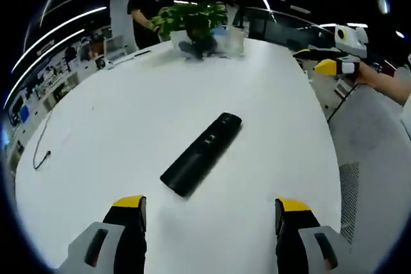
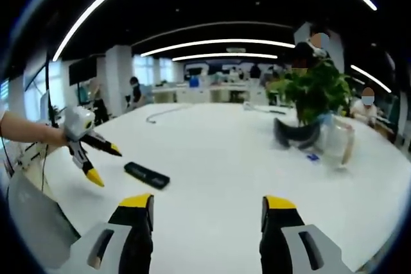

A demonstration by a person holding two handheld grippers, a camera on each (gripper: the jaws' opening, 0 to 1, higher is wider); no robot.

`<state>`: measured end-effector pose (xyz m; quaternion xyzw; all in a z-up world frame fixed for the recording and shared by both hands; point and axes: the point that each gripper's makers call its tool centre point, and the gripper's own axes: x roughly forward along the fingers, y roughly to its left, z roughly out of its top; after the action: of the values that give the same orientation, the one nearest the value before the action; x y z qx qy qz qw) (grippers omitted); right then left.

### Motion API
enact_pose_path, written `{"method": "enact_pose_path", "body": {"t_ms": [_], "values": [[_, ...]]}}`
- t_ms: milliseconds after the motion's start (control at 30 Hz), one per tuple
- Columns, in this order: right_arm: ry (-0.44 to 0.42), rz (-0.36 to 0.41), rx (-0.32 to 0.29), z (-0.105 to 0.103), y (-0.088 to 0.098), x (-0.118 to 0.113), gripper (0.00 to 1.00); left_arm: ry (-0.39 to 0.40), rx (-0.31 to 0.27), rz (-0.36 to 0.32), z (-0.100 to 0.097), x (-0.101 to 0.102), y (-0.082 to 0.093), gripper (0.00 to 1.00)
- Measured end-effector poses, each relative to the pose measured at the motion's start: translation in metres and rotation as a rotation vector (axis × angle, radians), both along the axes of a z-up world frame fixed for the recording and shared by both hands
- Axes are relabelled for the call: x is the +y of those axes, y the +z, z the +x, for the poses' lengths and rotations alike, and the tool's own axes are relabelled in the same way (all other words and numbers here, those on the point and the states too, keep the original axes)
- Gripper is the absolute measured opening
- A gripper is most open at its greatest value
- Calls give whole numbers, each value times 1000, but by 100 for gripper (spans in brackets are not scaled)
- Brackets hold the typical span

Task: Press the specified remote control buttons in sequence, fully releasing each button before pressing the next.

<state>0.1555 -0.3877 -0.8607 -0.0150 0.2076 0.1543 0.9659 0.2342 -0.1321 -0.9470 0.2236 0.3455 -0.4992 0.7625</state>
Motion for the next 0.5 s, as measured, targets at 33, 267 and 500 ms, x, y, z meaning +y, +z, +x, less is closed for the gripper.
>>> {"method": "enact_pose_path", "body": {"t_ms": [33,267,500], "values": [[0,0,1,0,0,0,66,-12,4,4,4,-2,0,85],[4,-4,12,-3,0,3,58,-49,74,26,22,-12,-6,78],[8,9,21,-3,1,5,56,-103,119,52,32,-26,-12,70]]}}
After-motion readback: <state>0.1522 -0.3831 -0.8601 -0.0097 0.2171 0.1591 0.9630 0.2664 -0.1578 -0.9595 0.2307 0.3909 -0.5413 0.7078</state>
